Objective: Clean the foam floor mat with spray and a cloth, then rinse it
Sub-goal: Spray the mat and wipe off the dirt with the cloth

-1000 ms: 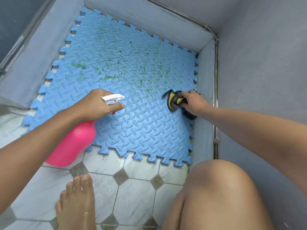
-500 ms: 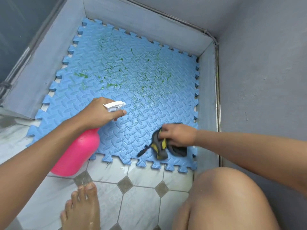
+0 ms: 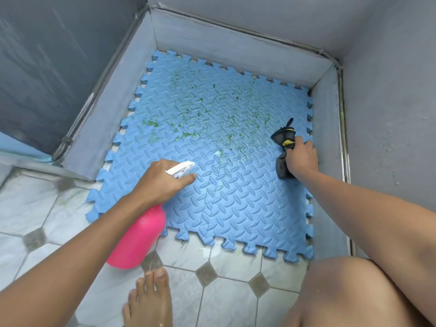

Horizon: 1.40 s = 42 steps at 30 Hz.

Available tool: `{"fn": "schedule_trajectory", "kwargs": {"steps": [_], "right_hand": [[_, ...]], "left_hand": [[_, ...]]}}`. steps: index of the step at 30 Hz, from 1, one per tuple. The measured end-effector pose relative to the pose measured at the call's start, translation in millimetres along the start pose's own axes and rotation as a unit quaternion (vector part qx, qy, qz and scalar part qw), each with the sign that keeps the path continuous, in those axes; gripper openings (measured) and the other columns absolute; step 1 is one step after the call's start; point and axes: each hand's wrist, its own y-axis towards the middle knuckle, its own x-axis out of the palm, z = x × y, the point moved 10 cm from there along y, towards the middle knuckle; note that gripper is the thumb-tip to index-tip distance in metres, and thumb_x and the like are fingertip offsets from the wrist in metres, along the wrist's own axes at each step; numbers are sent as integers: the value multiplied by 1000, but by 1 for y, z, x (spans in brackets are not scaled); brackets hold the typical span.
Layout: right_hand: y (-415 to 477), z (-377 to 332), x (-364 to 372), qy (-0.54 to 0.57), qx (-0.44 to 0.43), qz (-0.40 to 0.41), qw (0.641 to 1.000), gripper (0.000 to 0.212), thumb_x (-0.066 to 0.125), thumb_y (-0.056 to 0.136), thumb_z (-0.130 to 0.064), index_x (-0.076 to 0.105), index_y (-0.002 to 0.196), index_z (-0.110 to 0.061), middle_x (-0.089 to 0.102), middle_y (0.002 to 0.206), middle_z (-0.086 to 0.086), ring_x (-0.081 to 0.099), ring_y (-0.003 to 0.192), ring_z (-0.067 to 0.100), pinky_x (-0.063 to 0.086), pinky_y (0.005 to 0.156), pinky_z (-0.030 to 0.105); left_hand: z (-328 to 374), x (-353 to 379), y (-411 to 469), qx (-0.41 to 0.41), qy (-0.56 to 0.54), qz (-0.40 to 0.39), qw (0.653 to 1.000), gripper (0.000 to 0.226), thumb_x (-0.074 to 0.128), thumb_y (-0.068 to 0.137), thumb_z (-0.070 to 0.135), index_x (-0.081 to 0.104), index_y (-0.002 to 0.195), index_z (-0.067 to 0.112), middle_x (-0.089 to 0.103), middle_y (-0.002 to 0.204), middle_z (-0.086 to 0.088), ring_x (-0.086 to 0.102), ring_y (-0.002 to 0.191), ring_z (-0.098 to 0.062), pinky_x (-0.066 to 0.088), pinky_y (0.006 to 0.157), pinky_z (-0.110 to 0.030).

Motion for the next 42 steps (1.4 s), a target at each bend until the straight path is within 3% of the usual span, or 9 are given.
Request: {"fn": "schedule_trajectory", "kwargs": {"steps": [4,8,12,15,18,24,31,37,42], "right_hand": [[0,-3,1,-4,-10,0,1000,38,46,101,-24,43,135,-8,45,134,26,45,121,45,41,97,50],[3,-1,2,1,-4,-9,1000,38,46,101,-24,42,136,-8,45,133,26,46,121,45,41,97,49],[2,-2,2,5,0,-13,1000,38,47,102,-24,42,136,-9,44,135,25,45,122,44,41,97,49],[1,-3,1,1,2,-13,1000,38,47,102,-24,41,136,-9,43,136,25,44,122,44,41,97,49],[0,-4,1,0,1,-16,1000,39,47,102,-23,40,137,-9,42,137,25,43,123,44,41,97,50],[-1,-5,4,-12,-8,-15,1000,41,47,102,-23,38,140,-9,41,139,25,42,125,45,40,99,49],[-1,-6,5,-13,-3,-13,1000,41,47,102,-20,36,140,-10,41,138,25,41,126,44,41,98,49],[-1,-6,6,-19,-7,-11,1000,39,46,101,-16,38,138,-10,43,135,24,41,124,44,40,98,49],[-1,-5,6,-20,-3,-12,1000,41,47,100,-14,37,139,-10,42,136,24,41,125,44,41,98,49]], "left_hand": [[14,5,1,40,16,-38,998,52,70,72,61,54,68,12,54,61,-1,53,64,-22,42,68,-37],[19,9,2,24,31,-41,998,49,77,76,53,60,60,10,64,56,-4,59,58,-21,47,65,-35],[28,-9,8,16,22,35,999,60,69,70,62,56,63,3,63,58,-15,65,59,-30,54,65,-45],[53,-21,18,56,11,72,996,49,73,80,50,61,69,4,60,58,-7,57,61,-23,45,68,-36],[66,-10,29,68,24,53,996,46,80,84,40,53,68,7,47,59,-1,44,57,-16,35,61,-34],[61,-6,45,25,66,61,996,50,64,73,55,48,58,10,47,54,-5,48,59,-29,43,58,-40],[71,-6,60,56,59,31,996,46,79,85,43,49,67,13,49,60,0,47,61,-15,36,59,-27],[63,-23,54,-2,74,113,991,56,76,82,42,36,56,15,45,55,-4,47,63,-31,34,58,-37],[70,-3,55,57,45,14,997,54,78,77,54,57,75,4,60,69,-14,50,66,-24,40,64,-32]]}}
